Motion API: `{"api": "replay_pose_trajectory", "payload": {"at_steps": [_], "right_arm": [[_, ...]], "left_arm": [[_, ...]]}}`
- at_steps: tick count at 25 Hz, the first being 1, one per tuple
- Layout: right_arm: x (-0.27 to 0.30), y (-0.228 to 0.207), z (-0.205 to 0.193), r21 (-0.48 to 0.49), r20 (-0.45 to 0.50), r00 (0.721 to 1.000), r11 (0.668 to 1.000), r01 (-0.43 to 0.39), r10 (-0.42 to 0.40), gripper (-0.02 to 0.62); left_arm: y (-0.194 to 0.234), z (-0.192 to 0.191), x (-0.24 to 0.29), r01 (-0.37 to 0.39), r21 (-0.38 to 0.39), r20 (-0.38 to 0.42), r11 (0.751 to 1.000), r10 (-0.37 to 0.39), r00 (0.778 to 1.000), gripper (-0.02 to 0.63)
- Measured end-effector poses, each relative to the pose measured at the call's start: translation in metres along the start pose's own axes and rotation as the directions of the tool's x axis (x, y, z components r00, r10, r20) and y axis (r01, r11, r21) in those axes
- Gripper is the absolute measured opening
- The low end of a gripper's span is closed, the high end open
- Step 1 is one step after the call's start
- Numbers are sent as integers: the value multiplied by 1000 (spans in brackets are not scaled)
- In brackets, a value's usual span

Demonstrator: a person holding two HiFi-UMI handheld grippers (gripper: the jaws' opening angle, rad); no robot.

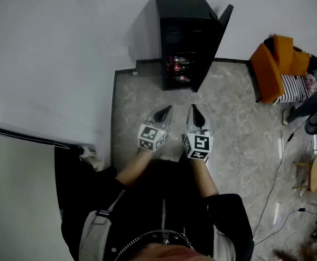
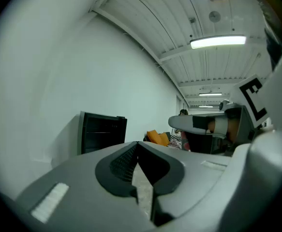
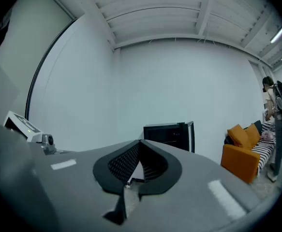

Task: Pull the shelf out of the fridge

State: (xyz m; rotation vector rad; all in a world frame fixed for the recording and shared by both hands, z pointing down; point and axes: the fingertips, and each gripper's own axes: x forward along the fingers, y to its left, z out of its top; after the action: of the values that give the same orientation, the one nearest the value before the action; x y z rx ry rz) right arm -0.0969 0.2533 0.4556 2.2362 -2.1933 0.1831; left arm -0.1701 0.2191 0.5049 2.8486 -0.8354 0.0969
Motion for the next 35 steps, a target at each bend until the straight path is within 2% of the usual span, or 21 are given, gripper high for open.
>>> {"api": "replay_pose_trajectory", "payload": {"at_steps": [11,24,35], "right_arm": [[-4,-10,3,59,26,1000,998,1,-3,-11],[2,-9,-14,92,-26,1000,996,-13,15,-9],[7,-15,-11,73,-52,997,996,-48,51,-9]], "left_arm": [[-8,4,4,1,30,-10,1000,0,1000,3],[-4,0,9,-6,23,-15,1000,6,1000,3],[-4,2,25,-41,-3,-15,999,41,999,3]]}}
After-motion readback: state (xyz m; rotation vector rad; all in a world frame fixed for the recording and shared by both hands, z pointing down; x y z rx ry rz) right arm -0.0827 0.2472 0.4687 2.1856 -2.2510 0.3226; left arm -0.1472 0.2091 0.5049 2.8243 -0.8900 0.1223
